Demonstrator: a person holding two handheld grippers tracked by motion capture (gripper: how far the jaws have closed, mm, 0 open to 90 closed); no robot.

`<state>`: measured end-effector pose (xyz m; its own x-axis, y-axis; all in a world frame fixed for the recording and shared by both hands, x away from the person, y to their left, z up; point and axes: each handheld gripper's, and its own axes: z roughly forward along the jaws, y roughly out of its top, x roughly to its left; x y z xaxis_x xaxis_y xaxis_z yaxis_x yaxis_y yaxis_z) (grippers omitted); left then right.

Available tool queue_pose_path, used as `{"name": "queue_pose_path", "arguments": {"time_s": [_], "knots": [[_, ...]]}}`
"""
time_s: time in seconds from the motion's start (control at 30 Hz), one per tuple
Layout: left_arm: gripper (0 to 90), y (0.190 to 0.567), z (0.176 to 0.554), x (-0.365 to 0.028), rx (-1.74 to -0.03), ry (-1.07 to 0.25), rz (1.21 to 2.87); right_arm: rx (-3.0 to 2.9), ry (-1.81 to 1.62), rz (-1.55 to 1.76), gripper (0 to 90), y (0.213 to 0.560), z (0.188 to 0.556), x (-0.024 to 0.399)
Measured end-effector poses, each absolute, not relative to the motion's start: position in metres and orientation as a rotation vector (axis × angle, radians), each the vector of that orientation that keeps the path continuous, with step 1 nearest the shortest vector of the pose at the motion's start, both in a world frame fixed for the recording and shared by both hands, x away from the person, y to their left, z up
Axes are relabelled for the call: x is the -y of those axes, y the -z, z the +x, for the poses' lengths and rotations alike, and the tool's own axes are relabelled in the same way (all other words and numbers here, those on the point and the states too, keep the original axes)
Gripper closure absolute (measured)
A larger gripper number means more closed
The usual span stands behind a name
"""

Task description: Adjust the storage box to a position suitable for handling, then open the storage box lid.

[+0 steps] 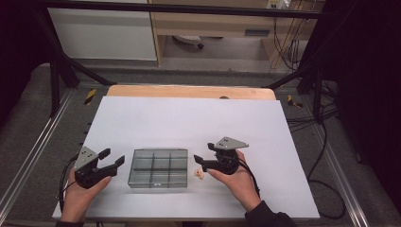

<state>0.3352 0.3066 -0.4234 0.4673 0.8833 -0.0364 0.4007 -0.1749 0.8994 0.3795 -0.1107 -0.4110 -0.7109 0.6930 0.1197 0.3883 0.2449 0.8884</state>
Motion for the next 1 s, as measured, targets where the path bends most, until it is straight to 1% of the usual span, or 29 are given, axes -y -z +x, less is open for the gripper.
{"name": "queue_pose_path", "arguments": {"time_s": [0.07, 0.2, 0.23, 0.33, 0.57, 0.7, 0.77, 1.0], "knots": [[16.6, 0.423, 0.332, -0.305, -1.060, -0.634, 1.788, -2.212, -1.451, 0.997, 16.1, 0.407, 0.378, 0.108], [7.4, 0.420, 0.327, -0.302, -1.029, -0.607, 1.788, -2.197, -1.447, 0.998, 8.5, 0.404, 0.376, 0.104], [6.5, 0.419, 0.327, -0.302, -1.030, -0.601, 1.791, -2.198, -1.445, 0.994, 7.3, 0.403, 0.376, 0.103], [7.2, 0.418, 0.324, -0.301, -1.047, -0.574, 1.783, -2.198, -1.451, 0.984, 4.5, 0.402, 0.375, 0.099], [6.0, 0.414, 0.313, -0.300, -0.997, -0.508, 1.772, -2.203, -1.467, 0.949, 4.5, 0.397, 0.368, 0.089], [5.9, 0.413, 0.307, -0.299, -0.975, -0.496, 1.774, -2.199, -1.479, 0.933, 4.6, 0.395, 0.364, 0.083], [5.9, 0.413, 0.304, -0.297, -0.983, -0.518, 1.771, -2.215, -1.464, 0.908, 5.0, 0.395, 0.364, 0.079], [6.0, 0.414, 0.297, -0.294, -0.957, -0.486, 1.780, -2.234, -1.476, 0.900, 4.1, 0.395, 0.359, 0.066]]}}
